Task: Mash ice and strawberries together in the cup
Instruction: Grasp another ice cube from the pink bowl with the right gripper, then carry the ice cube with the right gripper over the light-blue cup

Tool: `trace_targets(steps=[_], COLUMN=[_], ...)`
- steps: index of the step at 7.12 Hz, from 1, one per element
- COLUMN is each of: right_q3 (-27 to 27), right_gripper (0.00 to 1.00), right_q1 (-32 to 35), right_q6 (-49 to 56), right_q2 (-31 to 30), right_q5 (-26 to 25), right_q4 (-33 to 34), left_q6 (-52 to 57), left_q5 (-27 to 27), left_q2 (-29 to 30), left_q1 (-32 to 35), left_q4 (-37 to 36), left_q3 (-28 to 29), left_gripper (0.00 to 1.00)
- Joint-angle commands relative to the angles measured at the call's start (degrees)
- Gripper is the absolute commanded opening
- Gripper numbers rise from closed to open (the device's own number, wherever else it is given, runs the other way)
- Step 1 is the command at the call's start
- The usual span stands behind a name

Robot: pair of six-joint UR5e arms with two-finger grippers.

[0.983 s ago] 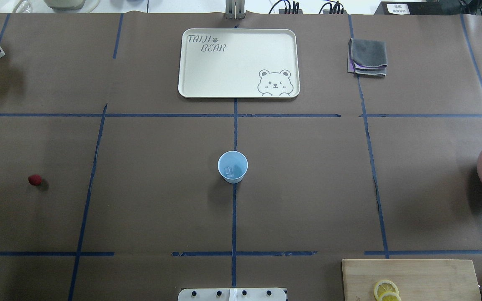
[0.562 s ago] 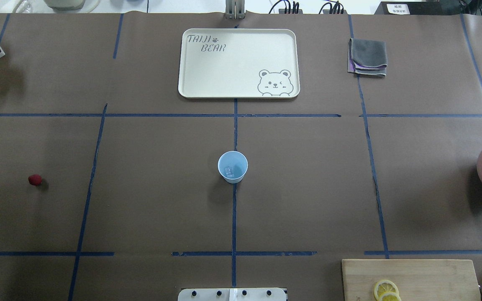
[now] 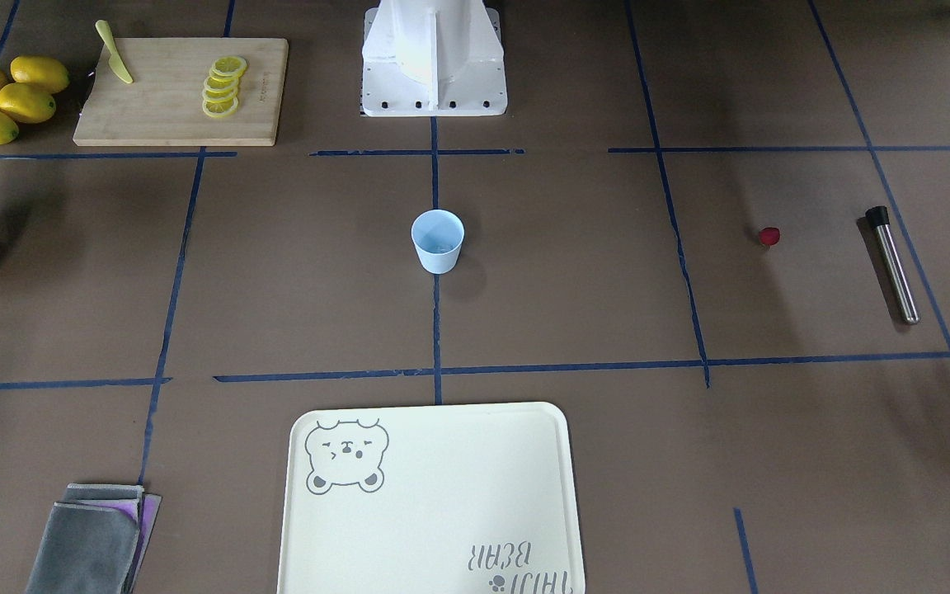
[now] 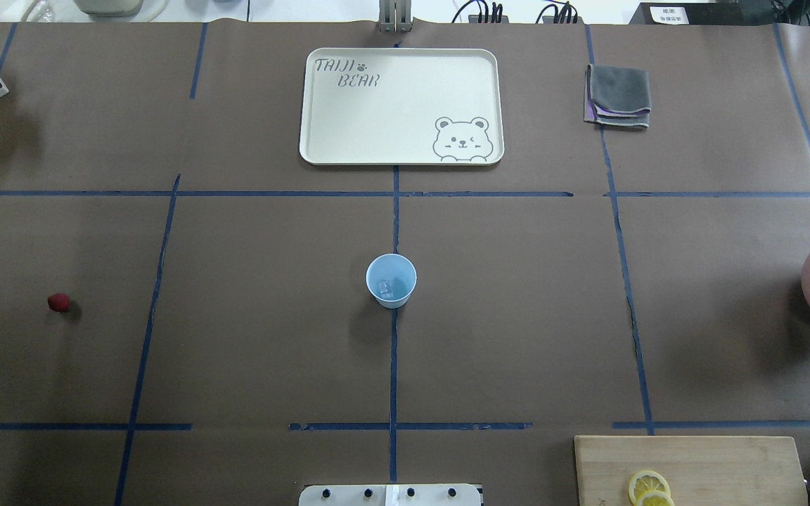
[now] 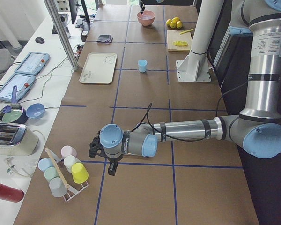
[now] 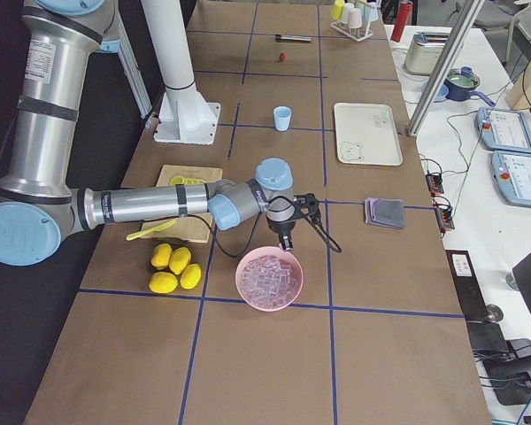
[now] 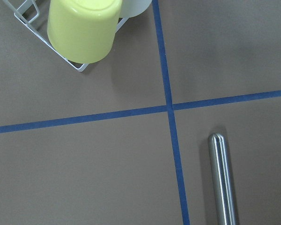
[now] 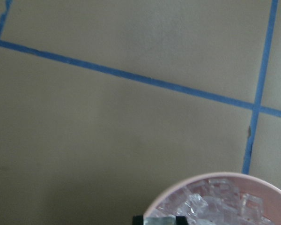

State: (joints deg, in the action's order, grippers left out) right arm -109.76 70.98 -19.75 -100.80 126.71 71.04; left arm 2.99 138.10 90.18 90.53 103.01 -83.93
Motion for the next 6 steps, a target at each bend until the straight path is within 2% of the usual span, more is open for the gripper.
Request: trace_targets(steps=[1,2,4,5,6], right_q3=[-7.19,-8.00,-7.49,-7.22,-7.13], right_gripper=[0.00,0.00,0.00,0.00,0.00], right_q1=[0.48,-0.83,-7.92,-11.87,-16.96], right_q6=[-6.94,-9.84,-21.60,-26.35,-33.18], right_q2=[9.51,14.70,23.24,28.67,36.21], right_q5=[1.26,1.52,0.82,0.56,-2.93], right_q4=[15.70,20.58,21.59,24.99,31.11], left_q6=[0.00,0.00,0.26,0.26,0.00], left_q5=[0.06,0.06,-0.03,-0.29,-0.55], left_q2=[0.00,0.00,0.00,-0.09,-0.61], left_q1=[0.00,0.00,0.00,0.09,0.09], left_q4=[0.00,0.00,0.18,0.26,-0.17], left_q3=[0.00,-0.18,-0.53,-1.75,-3.67], left_gripper=[1.00,1.00,1.00,1.00,1.00])
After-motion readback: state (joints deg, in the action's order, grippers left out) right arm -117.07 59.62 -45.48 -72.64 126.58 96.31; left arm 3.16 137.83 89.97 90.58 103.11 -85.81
